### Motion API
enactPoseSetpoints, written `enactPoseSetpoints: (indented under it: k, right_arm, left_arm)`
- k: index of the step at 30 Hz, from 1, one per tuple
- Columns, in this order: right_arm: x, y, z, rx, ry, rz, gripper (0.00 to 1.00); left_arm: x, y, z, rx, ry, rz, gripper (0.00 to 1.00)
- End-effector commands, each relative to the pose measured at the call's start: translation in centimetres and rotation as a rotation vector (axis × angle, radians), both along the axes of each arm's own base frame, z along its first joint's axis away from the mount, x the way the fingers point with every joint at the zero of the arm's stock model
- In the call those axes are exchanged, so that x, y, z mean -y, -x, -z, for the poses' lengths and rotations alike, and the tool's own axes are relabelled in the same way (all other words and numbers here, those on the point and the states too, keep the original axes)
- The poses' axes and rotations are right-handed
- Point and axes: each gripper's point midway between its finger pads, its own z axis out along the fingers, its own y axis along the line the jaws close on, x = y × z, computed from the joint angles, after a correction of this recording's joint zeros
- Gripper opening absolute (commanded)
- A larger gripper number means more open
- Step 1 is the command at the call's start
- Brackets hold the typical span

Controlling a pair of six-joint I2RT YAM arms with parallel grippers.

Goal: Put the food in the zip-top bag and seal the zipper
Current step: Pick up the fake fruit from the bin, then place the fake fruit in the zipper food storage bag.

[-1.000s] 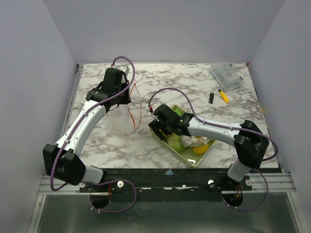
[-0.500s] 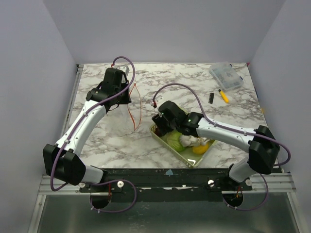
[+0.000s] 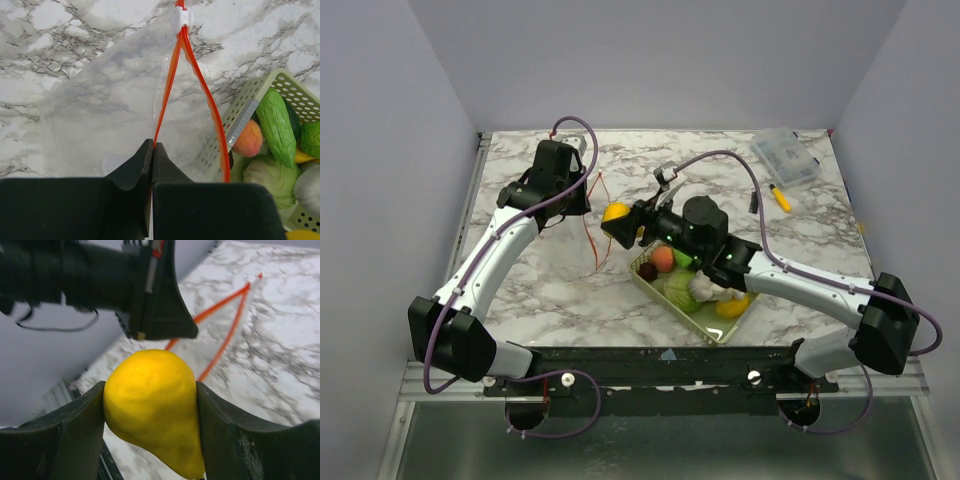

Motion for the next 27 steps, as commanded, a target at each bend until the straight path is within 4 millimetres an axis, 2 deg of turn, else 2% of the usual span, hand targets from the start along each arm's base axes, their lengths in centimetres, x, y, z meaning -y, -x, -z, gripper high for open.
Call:
enactPoseSetpoints:
  k: [1, 3, 6, 14, 19, 23, 27]
  right_arm:
    - [-3.6, 0.2, -6.0, -0.021, -0.317, -0.085, 0.00]
    - [-4.3, -0.4, -6.0, -0.040, -0.341, -0.079, 0.00]
    - [-4.4, -1.5, -4.9, -0.074, -0.361, -0.018, 0.01]
    - [-4.5, -3.4, 0.0, -0.187, -0.336, 0.094, 0.01]
    - [-3.2, -4.2, 3.3, -0.256, -0.324, 0.195, 0.01]
    - [-2.7, -4.0, 4.4, -0.268, -0.316, 0.211, 0.01]
    - [-2.3, -3.9, 4.6, -0.250, -0.306, 0.211, 0.01]
  left_arm:
    - [0.3, -0.3, -1.2, 0.023, 0.027, 0.007, 0.00]
    - [0.2, -0.3, -1.3, 0.024, 0.027, 0.006, 0.00]
    - [0.2, -0.2, -1.5, 0.030, 0.028, 0.005, 0.00]
    - [0.4, 0.0, -2.0, 0.041, 0.047, 0.015, 0.00]
    - [0.3, 0.1, -2.3, 0.049, 0.056, 0.010, 0.00]
    - [0.1, 0.1, -2.4, 0.055, 0.059, 0.004, 0.00]
    - [-0.1, 0.0, -2.4, 0.052, 0.060, -0.003, 0.00]
